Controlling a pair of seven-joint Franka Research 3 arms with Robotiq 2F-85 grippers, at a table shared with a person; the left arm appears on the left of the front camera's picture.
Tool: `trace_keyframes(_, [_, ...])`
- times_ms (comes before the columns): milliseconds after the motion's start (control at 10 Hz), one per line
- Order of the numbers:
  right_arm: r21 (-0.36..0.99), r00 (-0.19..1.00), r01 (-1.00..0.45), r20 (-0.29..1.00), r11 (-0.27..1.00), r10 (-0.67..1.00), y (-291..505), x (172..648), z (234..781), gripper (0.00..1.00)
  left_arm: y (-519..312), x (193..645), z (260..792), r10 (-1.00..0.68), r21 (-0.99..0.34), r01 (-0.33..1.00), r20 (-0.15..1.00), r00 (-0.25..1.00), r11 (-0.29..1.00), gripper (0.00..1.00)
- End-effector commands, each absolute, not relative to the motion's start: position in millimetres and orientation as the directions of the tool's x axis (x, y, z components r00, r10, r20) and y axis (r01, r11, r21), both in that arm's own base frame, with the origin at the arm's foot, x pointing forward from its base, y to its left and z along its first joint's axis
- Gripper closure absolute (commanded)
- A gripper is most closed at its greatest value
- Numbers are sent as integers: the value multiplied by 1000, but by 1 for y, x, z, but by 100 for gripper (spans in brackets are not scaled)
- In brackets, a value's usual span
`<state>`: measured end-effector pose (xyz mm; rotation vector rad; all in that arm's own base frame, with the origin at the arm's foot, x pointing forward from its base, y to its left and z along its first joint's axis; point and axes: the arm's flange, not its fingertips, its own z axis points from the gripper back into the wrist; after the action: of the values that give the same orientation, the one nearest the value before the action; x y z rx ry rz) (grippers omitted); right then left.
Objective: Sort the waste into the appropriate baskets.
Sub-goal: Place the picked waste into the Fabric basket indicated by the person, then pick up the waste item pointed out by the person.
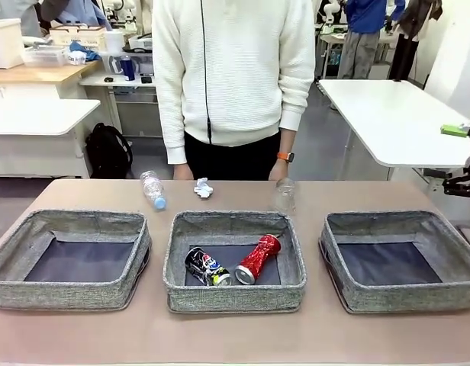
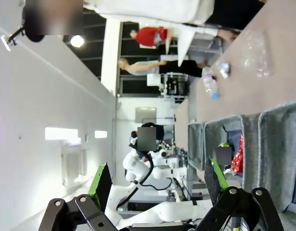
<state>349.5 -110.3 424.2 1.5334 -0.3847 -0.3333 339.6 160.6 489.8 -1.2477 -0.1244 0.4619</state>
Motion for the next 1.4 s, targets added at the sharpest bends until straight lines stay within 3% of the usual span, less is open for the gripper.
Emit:
trace_keyframes(0, [998, 894, -63, 57, 2, -445, -110, 350, 426, 0, 162, 338, 490, 398, -934, -258, -144, 906, 249, 0])
trace_keyframes(1300, [998, 894, -63, 57, 2, -445, -110, 350, 426, 0, 162, 338, 490, 398, -934, -258, -144, 906, 249, 0])
